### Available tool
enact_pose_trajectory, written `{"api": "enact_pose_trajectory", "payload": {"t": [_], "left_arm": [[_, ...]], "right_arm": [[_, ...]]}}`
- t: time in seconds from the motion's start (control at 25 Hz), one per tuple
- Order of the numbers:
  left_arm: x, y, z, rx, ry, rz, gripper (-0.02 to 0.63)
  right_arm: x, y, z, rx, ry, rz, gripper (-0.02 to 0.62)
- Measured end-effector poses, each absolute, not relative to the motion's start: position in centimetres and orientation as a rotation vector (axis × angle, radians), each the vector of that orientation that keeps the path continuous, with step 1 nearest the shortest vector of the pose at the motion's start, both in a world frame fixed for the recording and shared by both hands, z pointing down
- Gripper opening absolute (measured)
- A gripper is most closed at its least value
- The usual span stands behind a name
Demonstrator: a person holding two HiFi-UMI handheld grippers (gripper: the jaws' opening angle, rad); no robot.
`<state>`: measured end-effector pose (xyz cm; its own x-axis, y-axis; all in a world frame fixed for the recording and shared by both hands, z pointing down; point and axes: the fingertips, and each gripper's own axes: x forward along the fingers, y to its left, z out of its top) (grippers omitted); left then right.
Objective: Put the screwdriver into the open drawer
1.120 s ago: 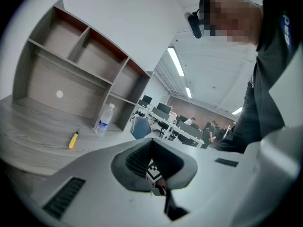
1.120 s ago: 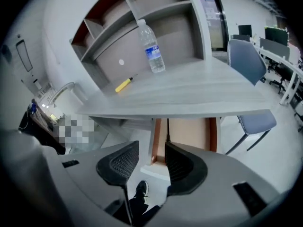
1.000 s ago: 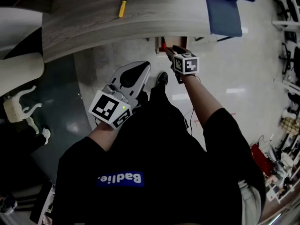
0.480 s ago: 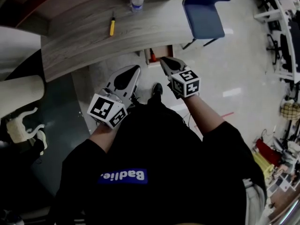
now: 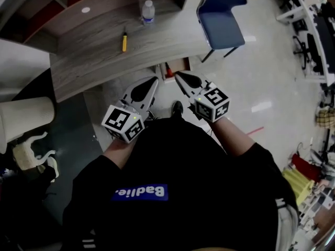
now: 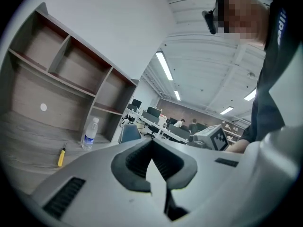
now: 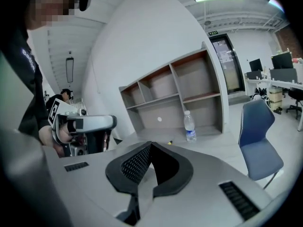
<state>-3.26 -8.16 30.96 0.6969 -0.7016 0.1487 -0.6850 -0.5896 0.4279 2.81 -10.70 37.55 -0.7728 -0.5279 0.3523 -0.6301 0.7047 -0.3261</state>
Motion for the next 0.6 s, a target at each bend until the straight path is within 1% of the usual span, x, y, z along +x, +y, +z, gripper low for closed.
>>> {"api": "enact_pose_trajectory", "payload": {"t": [0.32, 0.6], "left_arm": [[-2.0, -8.0, 30.3, 2.484, -1.025, -0.033, 0.002], [-1.6, -7.6, 30.2, 2.487, -1.011, -0.029, 0.002]], "right_arm": [[2.7, -10.1, 33.1, 0.918, -2.781, 0.568, 0.029], [2.6, -9.2, 31.5, 0.896, -2.815, 0.548, 0.028]]}}
